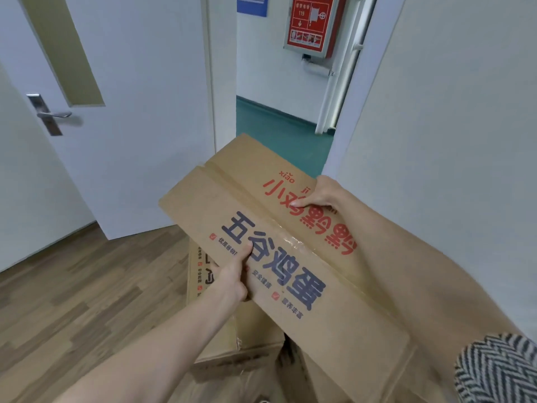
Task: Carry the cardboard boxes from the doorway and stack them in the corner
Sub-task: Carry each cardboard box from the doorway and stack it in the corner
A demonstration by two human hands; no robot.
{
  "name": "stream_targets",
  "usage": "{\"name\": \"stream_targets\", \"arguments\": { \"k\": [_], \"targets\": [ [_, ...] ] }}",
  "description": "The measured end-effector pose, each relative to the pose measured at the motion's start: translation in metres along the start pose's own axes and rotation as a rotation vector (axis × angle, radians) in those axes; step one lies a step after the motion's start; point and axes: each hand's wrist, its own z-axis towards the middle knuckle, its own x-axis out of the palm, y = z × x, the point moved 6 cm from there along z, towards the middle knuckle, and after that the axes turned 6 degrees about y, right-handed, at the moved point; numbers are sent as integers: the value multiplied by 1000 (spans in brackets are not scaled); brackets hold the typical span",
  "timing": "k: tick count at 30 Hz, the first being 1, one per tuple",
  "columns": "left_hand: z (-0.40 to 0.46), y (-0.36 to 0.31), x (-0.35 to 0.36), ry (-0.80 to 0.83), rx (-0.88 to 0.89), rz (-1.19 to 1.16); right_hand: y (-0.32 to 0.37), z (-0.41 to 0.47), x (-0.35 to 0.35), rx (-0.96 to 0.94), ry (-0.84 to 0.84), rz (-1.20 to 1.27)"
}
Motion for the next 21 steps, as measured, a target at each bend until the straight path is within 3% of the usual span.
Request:
{"name": "stream_targets", "arguments": {
  "k": [9,13,21],
  "targets": [
    [-85,3,-45,397,34,260,-43,-230,8,115,-340,277],
    [-141,19,-37,538,115,413,-89,-331,30,228,-368,466],
    [-259,151,-24,772,53,737,-248,-523,91,370,-613,709]
  ]
}}
